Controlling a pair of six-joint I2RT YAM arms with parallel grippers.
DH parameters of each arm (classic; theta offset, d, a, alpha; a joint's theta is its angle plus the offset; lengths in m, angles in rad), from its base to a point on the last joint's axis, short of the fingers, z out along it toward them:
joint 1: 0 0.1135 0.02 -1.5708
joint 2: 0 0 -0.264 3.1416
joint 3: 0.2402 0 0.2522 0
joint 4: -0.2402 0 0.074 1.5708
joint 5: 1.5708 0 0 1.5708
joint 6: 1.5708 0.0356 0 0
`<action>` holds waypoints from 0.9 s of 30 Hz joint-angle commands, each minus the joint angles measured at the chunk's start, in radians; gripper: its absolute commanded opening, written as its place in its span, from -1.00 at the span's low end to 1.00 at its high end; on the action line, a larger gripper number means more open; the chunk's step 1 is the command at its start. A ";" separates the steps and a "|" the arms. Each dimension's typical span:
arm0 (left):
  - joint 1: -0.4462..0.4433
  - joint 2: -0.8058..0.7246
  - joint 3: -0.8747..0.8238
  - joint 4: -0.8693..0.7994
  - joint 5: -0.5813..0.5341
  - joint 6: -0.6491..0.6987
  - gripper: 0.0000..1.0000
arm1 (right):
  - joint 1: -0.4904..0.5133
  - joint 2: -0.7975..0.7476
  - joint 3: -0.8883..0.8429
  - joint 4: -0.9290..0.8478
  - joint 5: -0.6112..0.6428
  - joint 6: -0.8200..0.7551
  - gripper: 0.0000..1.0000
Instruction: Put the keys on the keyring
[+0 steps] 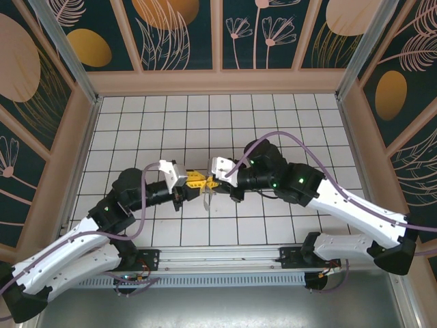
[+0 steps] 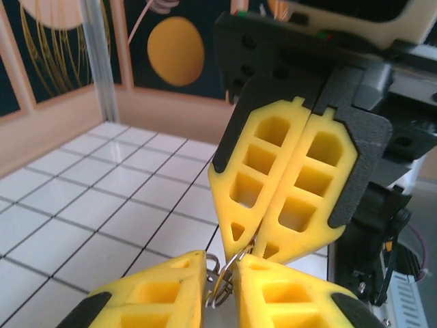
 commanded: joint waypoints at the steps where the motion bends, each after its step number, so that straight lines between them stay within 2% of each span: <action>1: -0.010 0.046 0.055 -0.101 0.003 0.067 -0.69 | 0.022 0.047 0.067 -0.044 0.052 -0.049 -1.00; 5: -0.009 0.076 0.082 -0.143 0.005 0.089 -1.00 | 0.025 0.094 0.118 -0.107 0.098 -0.068 -1.00; 10: -0.010 0.064 0.060 -0.085 0.049 0.063 -1.00 | 0.027 0.077 0.101 -0.075 0.055 -0.057 -1.00; 15: -0.010 0.012 -0.005 0.066 0.095 0.004 -1.00 | 0.022 0.009 0.038 0.002 -0.022 -0.028 -0.98; 18: -0.010 -0.023 -0.043 0.165 0.117 -0.032 -1.00 | 0.013 -0.030 -0.008 0.046 -0.083 -0.002 -0.78; 21: -0.010 -0.049 -0.068 0.241 0.130 -0.061 -1.00 | 0.005 -0.056 -0.046 0.083 -0.117 0.024 -0.68; 27: -0.010 -0.078 -0.097 0.335 0.170 -0.091 -1.00 | -0.007 -0.080 -0.089 0.134 -0.161 0.057 -0.74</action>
